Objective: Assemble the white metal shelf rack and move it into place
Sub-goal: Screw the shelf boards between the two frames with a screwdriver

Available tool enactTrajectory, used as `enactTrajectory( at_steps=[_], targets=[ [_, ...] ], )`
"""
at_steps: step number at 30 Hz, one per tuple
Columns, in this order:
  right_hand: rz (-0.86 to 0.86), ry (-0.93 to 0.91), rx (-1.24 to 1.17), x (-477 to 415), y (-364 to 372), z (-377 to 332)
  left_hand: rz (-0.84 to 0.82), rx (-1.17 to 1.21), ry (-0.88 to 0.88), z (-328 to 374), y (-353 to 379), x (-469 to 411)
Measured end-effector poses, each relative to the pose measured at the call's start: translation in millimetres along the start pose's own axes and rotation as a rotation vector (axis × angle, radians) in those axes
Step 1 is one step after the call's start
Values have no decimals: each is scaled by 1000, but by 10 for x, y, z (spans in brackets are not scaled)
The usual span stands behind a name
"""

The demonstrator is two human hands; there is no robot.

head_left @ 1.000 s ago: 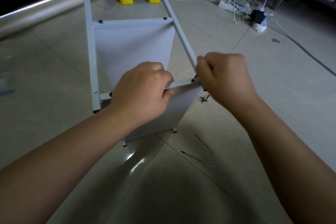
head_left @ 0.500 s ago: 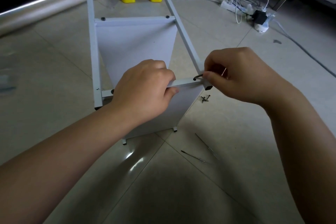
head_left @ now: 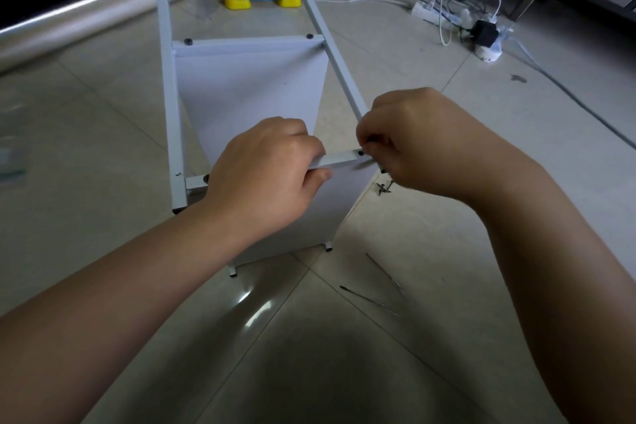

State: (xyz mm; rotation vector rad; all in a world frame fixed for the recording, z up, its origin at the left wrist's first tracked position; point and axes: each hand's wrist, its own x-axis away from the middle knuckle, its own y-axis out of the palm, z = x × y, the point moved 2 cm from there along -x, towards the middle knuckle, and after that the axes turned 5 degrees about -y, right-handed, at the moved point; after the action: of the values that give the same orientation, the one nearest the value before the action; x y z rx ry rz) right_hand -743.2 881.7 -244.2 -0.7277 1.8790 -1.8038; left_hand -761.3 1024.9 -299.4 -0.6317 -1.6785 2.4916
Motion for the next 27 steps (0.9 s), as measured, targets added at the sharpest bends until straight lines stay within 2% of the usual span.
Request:
enactTrajectory(
  at_steps=[6,10,15,22,25,27],
  targets=[
    [-131,114,100,-51,21,-67,31,0,11,13,-3,13],
    [-75,244,157,-101,107,-92,30,5,-1,9,7,15],
    [12,439,84,-149,109,-72,23,5,8,17,-1,3],
    [75,500,15,-194,151,-119,-12,-2,0,32,-19,5],
    [72,539,-88,-209,185,-97,-9,3,8,31,-40,-5],
    [45,469,-97,-162,174,-65,7,8,6,33,-42,-5]
  ],
)
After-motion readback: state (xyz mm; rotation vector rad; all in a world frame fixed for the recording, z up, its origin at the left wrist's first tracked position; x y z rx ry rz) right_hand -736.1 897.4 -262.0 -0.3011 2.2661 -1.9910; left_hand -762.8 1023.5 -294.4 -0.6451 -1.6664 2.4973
